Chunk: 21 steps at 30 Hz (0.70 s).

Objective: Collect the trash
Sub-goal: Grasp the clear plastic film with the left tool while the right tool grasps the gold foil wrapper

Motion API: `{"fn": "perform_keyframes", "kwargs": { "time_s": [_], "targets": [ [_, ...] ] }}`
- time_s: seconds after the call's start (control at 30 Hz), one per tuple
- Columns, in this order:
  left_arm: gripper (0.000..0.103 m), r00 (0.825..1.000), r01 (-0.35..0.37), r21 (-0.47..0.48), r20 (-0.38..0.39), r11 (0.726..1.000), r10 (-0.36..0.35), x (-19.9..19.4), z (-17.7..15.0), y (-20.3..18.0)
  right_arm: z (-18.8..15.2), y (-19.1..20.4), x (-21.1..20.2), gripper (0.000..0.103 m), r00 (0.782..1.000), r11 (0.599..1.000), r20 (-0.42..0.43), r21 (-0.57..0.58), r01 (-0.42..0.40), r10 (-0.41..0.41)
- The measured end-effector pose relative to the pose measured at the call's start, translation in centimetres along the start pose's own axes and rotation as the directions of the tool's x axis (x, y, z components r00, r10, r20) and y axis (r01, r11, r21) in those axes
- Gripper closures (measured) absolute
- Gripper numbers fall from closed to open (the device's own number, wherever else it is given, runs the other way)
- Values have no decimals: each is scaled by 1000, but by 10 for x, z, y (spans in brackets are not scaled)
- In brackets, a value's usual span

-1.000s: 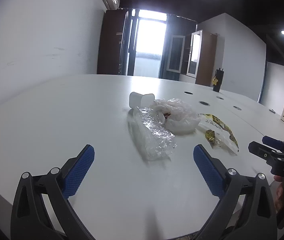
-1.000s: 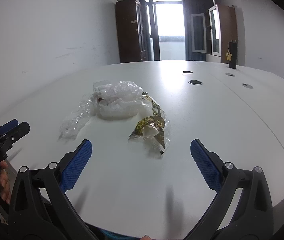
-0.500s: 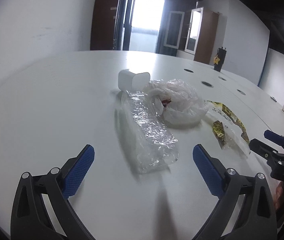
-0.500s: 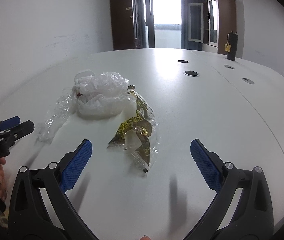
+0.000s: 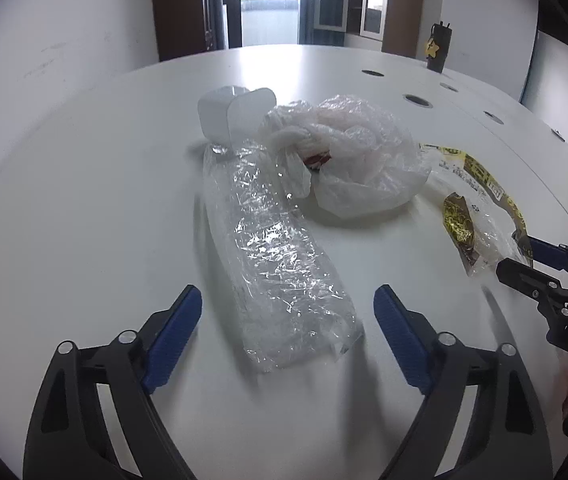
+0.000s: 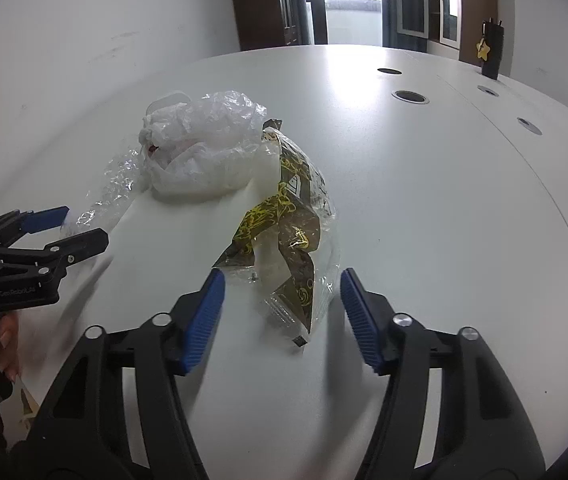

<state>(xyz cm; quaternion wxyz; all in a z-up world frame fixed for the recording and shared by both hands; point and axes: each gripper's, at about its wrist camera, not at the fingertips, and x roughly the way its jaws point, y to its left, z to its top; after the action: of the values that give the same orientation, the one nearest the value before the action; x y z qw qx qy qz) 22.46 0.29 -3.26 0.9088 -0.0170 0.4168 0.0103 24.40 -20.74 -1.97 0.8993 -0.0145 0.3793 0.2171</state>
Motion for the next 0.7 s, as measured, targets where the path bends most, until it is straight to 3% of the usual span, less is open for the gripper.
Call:
{"fn": "perform_keyframes", "kwargs": {
  "time_s": [0.1,0.17,0.2,0.37,0.7],
  "targets": [
    [33,999,28,-59,-31,998,-30,6,2,11,-2,-3,1,76,1000,1000,-9,12,-12,12],
    [49,1000,14,-80,-27,997,-16,4,2,16,-2,-4,0,86,1000,1000,-8,18,-13,13],
    [49,1000,19,-89,-21,996,-21,2,1,17,-3,-4,0,93,1000,1000,-6,17,-11,12],
    [60,999,39,-113,39,993,-35,-19,-8,20,-5,-4,-8,98,999,1000,33,20,1,-1],
    [63,986,40,-86,163,996,-25,-72,-39,18,-38,-10,-53,98,990,995,139,89,-36,23]
  ]
}}
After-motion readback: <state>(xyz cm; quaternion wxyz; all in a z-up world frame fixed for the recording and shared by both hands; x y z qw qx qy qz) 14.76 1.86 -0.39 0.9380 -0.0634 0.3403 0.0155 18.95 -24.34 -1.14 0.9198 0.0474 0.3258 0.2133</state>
